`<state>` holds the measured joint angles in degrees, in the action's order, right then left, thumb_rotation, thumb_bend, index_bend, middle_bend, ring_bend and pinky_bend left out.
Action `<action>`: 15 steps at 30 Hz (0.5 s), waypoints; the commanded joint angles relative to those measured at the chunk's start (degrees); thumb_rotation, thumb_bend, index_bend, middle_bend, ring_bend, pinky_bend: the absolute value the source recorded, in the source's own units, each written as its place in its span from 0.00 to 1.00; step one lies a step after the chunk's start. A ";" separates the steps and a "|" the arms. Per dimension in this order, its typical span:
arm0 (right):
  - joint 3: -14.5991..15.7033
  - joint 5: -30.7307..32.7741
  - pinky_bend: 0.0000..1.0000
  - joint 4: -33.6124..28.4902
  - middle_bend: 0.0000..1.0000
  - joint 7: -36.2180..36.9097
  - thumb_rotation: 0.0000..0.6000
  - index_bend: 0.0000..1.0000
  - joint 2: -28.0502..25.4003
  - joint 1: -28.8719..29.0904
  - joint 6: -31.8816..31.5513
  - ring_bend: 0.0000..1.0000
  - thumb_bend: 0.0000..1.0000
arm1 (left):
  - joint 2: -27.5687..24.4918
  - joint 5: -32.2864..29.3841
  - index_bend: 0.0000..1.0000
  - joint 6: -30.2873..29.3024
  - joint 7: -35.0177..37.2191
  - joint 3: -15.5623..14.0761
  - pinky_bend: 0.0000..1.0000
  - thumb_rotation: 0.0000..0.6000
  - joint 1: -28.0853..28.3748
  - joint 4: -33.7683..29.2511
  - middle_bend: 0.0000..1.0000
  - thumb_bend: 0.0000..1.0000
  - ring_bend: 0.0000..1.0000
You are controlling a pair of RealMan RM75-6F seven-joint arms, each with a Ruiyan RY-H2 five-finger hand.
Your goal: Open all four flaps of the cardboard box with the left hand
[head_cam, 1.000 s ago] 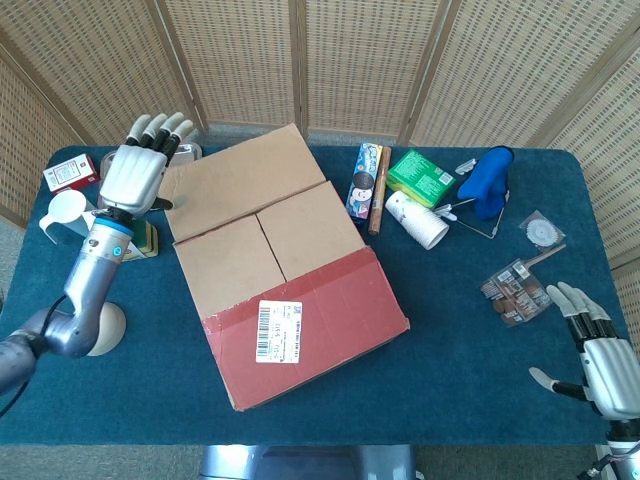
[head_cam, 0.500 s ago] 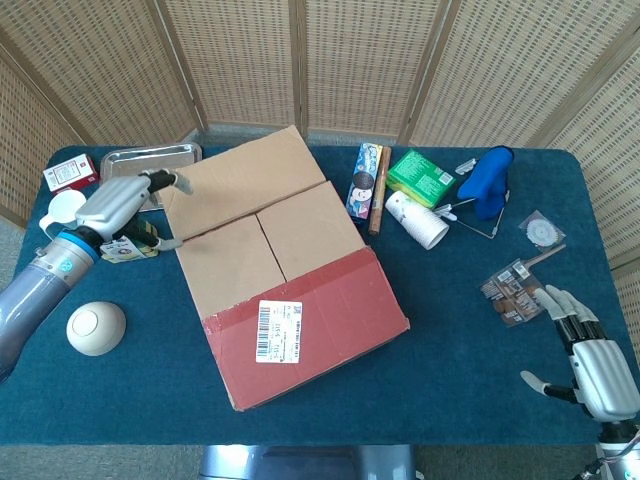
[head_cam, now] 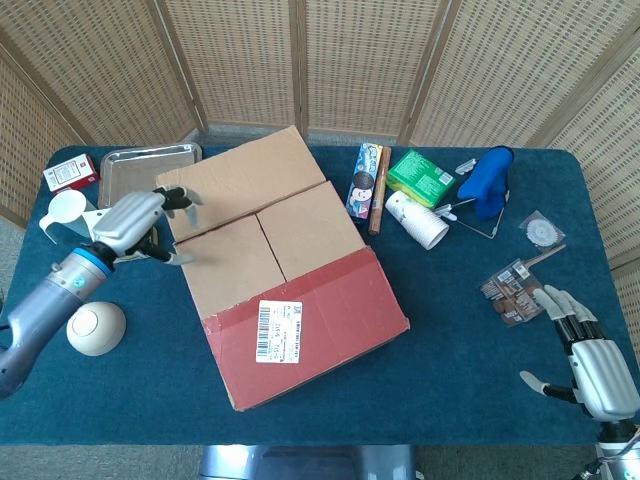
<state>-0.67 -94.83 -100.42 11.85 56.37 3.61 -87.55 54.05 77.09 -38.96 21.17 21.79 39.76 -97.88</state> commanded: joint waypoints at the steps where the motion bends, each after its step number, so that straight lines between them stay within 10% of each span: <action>1: 0.04 -0.02 0.13 -0.01 0.00 -0.03 1.00 0.00 0.01 0.02 0.04 0.00 0.00 | 6.11 14.56 0.53 -9.53 8.17 -5.03 0.41 1.00 -1.58 3.67 0.38 0.12 0.25; 15: 0.21 -0.42 0.13 -0.17 0.00 0.31 1.00 0.00 -0.15 -0.17 -0.69 0.00 0.00 | 9.61 22.59 0.55 -14.45 12.98 -12.60 0.48 1.00 2.30 4.79 0.42 0.12 0.30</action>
<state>-0.46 -95.25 -100.60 12.16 56.22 3.44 -88.25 63.52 99.91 -53.24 34.33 9.55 41.79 -93.12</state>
